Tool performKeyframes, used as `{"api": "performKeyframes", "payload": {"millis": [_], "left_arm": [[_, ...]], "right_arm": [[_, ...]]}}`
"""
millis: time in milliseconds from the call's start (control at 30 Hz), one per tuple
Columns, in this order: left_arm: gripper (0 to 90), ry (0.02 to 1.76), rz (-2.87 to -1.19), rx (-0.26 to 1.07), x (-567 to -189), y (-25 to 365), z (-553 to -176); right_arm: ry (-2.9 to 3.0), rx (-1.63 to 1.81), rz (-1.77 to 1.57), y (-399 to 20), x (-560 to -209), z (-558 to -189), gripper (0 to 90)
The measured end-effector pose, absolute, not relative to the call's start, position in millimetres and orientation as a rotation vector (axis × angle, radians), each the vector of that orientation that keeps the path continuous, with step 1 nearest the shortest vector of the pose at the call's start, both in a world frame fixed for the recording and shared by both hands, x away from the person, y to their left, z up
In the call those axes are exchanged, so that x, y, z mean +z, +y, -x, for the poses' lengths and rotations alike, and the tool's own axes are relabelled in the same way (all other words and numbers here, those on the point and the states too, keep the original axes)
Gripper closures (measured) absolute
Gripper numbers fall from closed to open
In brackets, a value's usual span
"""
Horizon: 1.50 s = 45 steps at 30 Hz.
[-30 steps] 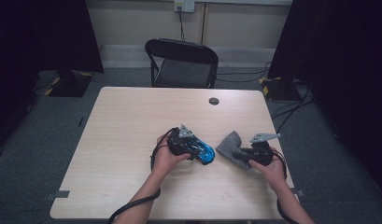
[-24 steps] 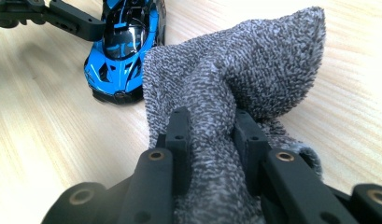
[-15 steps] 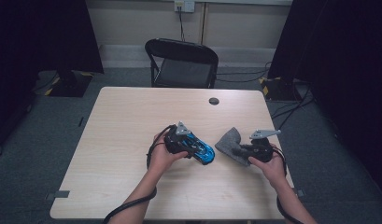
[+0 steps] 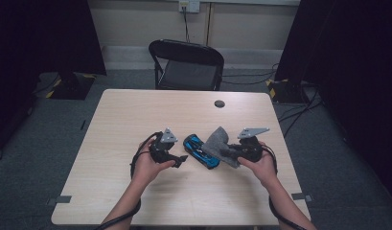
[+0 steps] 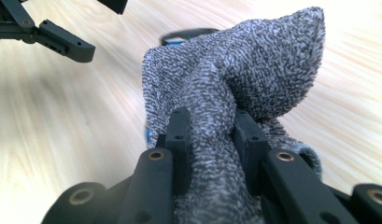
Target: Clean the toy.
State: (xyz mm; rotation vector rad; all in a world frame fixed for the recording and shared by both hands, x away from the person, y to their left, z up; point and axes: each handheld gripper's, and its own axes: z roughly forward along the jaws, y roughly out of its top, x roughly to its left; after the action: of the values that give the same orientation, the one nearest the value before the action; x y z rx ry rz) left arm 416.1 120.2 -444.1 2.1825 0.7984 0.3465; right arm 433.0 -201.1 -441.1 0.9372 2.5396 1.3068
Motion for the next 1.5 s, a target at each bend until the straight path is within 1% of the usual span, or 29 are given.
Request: {"api": "performKeyframes", "payload": {"millis": [333,533,767,933,1167,1200,1267,1367,1433,1500], "left_arm": [[20.0,0.807,-2.175,0.365,-433.0,159.7,-389.2],[20.1,0.833,-2.154,0.371,-428.9,184.6,-373.1],[20.3,0.874,-2.124,0.384,-423.7,214.4,-356.5],[20.3,0.897,-2.105,0.386,-429.8,227.3,-350.0],[20.2,0.905,-2.13,0.371,-440.4,230.0,-351.3],[20.2,0.904,-2.131,0.365,-442.0,229.7,-352.0],[20.3,0.899,-2.136,0.363,-443.3,229.0,-353.0],[21.4,0.883,-2.132,0.356,-444.6,227.3,-354.6],[21.4,0.875,-2.136,0.361,-444.5,226.1,-355.9],[21.4,0.864,-2.141,0.364,-444.3,223.8,-357.0]], "right_arm": [[2.619,1.345,-0.815,-135.1,-441.0,-428.9,71.5],[2.698,1.325,-0.698,-87.7,-445.9,-420.5,71.4],[2.807,1.284,-0.557,-34.0,-459.6,-410.2,71.3],[2.844,1.281,-0.522,-13.8,-468.9,-408.0,71.2],[2.88,1.258,-0.473,5.5,-479.0,-409.4,69.7],[2.879,1.258,-0.467,6.8,-479.9,-409.7,68.7],[2.881,1.25,-0.473,8.1,-481.4,-410.1,63.5],[2.864,1.253,-0.506,4.6,-482.1,-412.1,51.6],[2.853,1.243,-0.508,0.3,-480.7,-412.5,47.3],[2.824,1.26,-0.524,-6.4,-476.9,-413.6,40.0]]}}
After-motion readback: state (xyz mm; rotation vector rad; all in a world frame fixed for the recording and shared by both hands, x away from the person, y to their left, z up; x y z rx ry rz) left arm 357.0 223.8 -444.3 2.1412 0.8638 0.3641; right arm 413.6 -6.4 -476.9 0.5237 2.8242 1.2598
